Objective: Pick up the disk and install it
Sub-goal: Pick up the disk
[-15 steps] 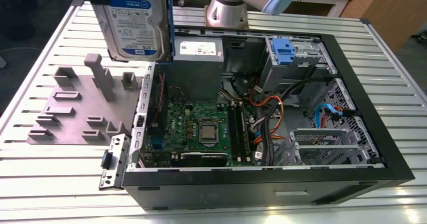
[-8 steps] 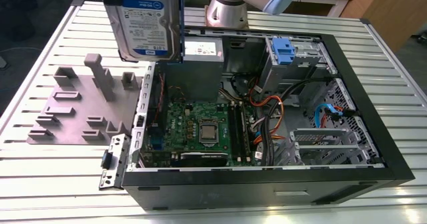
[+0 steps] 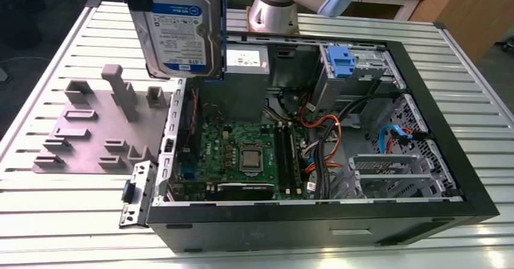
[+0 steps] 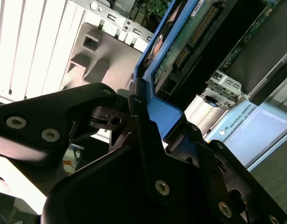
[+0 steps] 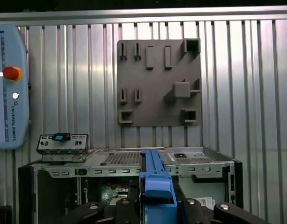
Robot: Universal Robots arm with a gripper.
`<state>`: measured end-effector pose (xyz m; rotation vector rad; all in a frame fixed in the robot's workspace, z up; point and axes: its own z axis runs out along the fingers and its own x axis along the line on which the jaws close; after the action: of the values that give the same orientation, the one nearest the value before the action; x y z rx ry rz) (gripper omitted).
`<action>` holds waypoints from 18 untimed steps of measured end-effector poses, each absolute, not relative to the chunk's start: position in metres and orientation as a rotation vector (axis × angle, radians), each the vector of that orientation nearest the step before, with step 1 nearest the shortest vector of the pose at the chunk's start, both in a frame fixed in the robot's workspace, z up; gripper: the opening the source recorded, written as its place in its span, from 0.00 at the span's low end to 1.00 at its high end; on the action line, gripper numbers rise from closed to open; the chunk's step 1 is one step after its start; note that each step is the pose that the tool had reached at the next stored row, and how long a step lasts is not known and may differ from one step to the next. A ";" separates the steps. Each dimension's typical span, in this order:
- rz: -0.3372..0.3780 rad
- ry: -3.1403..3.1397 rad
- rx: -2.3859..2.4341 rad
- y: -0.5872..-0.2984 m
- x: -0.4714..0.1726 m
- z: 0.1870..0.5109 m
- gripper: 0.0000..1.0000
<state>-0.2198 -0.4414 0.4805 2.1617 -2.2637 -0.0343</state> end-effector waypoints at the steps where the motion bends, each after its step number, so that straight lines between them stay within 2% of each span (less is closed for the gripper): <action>1: -0.034 -2.264 2.161 -0.442 -0.218 0.480 0.36; 18: -0.034 -2.264 2.161 -0.442 -0.189 0.480 0.36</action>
<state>-0.1893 -0.4423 0.4803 2.1607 -2.2644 -0.0343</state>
